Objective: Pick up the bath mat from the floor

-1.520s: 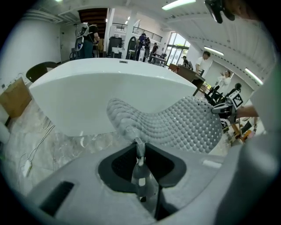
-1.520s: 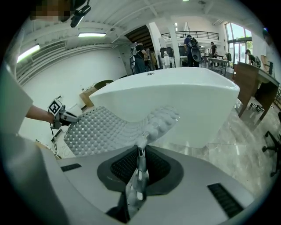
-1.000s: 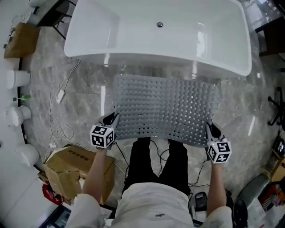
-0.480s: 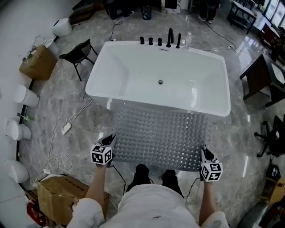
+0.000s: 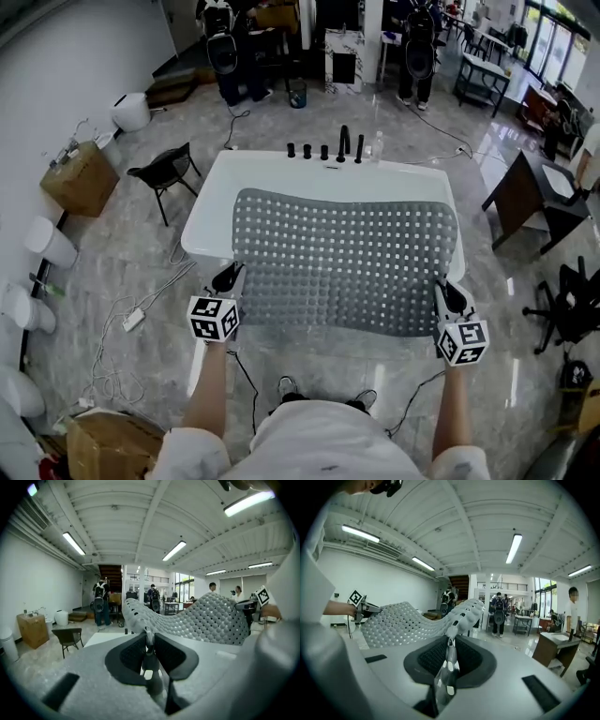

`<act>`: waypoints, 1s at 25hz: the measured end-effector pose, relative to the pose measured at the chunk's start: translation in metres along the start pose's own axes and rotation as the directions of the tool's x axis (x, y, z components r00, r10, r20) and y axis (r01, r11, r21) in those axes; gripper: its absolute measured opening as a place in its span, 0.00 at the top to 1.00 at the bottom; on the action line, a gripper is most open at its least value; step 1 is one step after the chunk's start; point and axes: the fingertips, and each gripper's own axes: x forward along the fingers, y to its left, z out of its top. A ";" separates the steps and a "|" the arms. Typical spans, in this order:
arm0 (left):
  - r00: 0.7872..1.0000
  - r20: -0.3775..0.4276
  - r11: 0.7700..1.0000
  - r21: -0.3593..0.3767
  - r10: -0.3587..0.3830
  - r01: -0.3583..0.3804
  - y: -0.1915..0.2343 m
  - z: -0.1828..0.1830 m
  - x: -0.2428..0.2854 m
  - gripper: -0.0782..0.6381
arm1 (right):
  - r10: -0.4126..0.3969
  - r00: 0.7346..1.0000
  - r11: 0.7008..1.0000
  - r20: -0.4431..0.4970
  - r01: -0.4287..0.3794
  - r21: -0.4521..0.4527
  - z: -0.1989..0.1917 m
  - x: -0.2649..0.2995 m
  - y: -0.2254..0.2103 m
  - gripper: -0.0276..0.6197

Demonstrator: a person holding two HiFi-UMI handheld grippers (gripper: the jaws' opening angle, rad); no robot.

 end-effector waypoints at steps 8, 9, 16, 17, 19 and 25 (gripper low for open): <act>0.959 0.281 0.993 0.115 -0.038 0.006 0.000 0.157 -0.023 0.80 | -0.072 0.963 0.994 0.261 0.090 -0.059 0.142 -0.024 -0.036 0.88; 0.948 0.315 0.992 0.125 -0.040 0.000 -0.007 0.176 -0.028 0.80 | -0.079 0.955 0.993 0.287 0.100 -0.061 0.156 -0.031 -0.046 0.88; 0.858 0.513 0.983 0.157 0.005 -0.099 -0.003 0.267 -0.066 0.80 | -0.115 0.887 0.986 0.448 0.155 -0.054 0.234 -0.058 -0.069 0.88; 0.848 0.529 0.984 0.146 0.011 -0.104 0.003 0.274 -0.071 0.80 | -0.121 0.878 0.986 0.462 0.161 -0.049 0.241 -0.060 -0.069 0.88; 0.832 0.554 0.986 0.123 0.026 -0.112 0.015 0.284 -0.079 0.80 | -0.129 0.865 0.985 0.485 0.170 -0.042 0.254 -0.063 -0.067 0.88; 0.811 0.583 0.986 0.098 0.054 -0.136 0.025 0.296 -0.091 0.80 | -0.129 0.843 0.980 0.523 0.189 -0.064 0.269 -0.075 -0.063 0.88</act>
